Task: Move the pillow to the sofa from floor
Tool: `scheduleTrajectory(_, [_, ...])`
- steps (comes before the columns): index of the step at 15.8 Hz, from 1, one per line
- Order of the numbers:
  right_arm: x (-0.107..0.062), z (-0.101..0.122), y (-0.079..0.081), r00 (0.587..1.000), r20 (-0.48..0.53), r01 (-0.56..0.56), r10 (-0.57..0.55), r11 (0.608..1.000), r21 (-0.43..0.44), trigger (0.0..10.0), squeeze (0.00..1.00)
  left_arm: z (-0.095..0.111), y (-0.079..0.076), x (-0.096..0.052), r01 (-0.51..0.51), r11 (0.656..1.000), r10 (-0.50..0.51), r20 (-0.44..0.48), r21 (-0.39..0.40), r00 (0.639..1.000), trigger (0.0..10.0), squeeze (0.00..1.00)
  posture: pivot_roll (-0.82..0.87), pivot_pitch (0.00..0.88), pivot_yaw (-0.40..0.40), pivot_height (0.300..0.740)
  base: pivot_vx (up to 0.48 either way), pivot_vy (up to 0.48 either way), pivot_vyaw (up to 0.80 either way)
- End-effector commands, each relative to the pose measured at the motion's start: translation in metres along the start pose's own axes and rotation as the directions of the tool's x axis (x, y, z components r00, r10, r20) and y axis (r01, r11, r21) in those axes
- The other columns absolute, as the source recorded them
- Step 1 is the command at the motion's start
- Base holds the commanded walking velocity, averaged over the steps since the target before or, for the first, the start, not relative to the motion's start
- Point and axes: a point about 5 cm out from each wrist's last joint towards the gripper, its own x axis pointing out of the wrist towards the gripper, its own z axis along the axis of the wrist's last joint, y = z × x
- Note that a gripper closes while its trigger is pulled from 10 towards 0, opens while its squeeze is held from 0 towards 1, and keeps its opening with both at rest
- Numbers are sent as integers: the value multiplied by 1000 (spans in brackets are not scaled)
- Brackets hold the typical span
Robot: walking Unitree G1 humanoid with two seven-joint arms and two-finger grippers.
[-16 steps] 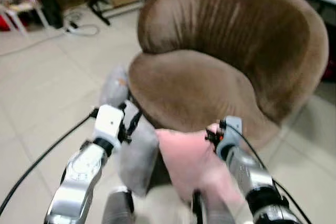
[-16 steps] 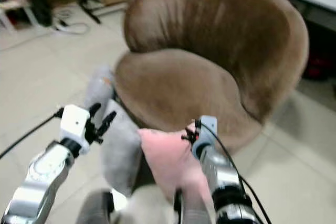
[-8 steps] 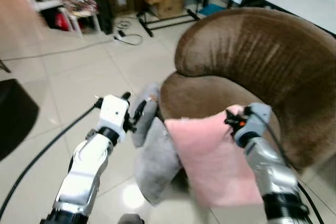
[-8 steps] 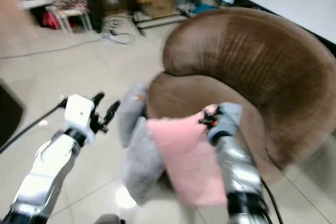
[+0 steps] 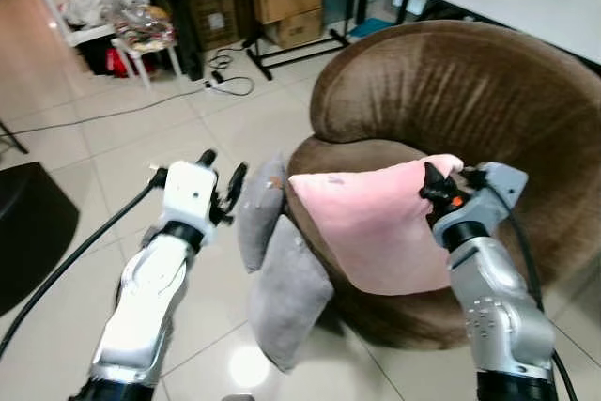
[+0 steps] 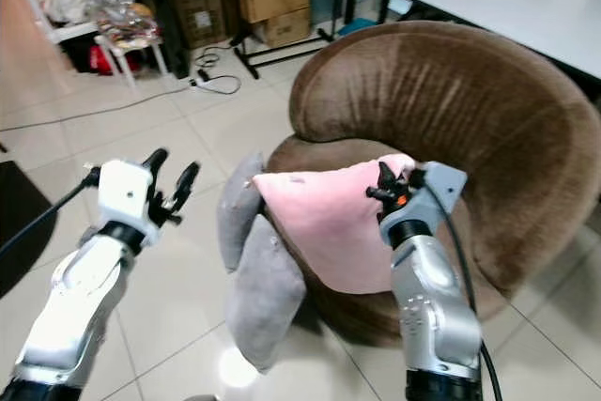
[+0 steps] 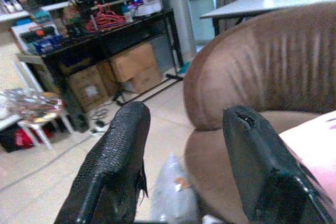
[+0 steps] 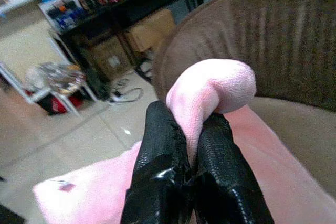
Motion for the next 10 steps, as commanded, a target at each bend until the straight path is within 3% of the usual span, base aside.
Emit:
scheduleTrajectory(1, [2,4,4,1000,31,5,-5,1000,0,10000,0,6,5,-1,-45,998,44,17,36,999,10000,0,-114,0,30,740,0,0,0])
scheduleTrajectory(3, [1,5,9,999,46,-19,17,999,26,10000,0,2,4,-5,-77,997,77,-7,1,997,10000,0,-120,0,32,740,0,0,0])
scheduleTrajectory(7, [0,-4,2,999,12,30,-29,998,-59,10000,0,-6,2,-2,-88,992,91,-30,86,995,10000,0,-137,0,39,740,0,0,0])
scheduleTrajectory(9, [-2,-8,6,1000,14,2,0,992,-127,10000,0,-6,0,-5,-89,994,92,-36,70,995,10000,0,-126,0,33,740,0,0,0])
scheduleTrajectory(10, [-1,-14,6,1000,-5,3,-4,993,-121,10000,0,-7,0,-8,-88,994,90,-37,69,995,10000,0,-113,0,26,740,0,0,0])
